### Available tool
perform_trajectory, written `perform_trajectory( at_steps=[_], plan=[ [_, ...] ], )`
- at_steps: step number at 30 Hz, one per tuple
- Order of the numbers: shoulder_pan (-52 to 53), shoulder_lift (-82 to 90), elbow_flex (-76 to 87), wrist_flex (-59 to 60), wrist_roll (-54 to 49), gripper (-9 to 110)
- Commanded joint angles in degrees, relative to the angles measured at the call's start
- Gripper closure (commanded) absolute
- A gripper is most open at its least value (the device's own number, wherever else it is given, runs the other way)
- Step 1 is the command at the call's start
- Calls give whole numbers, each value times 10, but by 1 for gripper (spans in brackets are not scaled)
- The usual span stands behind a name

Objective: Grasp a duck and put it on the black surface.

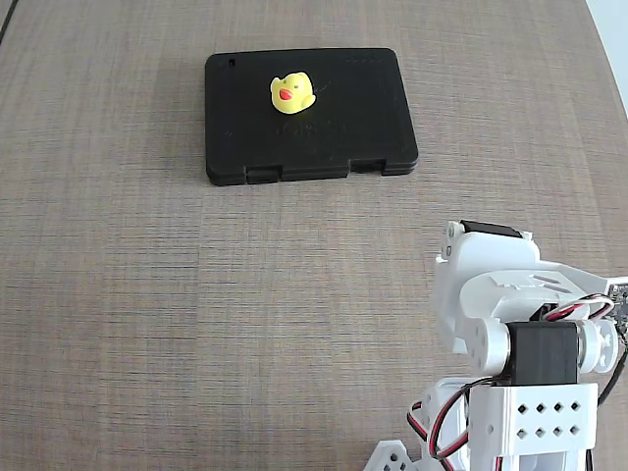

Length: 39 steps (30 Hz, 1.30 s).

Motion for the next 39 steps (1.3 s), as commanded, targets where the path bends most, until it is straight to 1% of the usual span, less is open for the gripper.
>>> perform_trajectory(
  at_steps=[1, 10, 13, 16, 39],
  plan=[
    [5, 17, 6, -7, -4, 101],
    [8, 90, 61, -5, -4, 101],
    [33, 117, 65, 16, -3, 101],
    [49, 120, 64, 33, -3, 101],
    [50, 120, 64, 34, 0, 101]
  ],
)
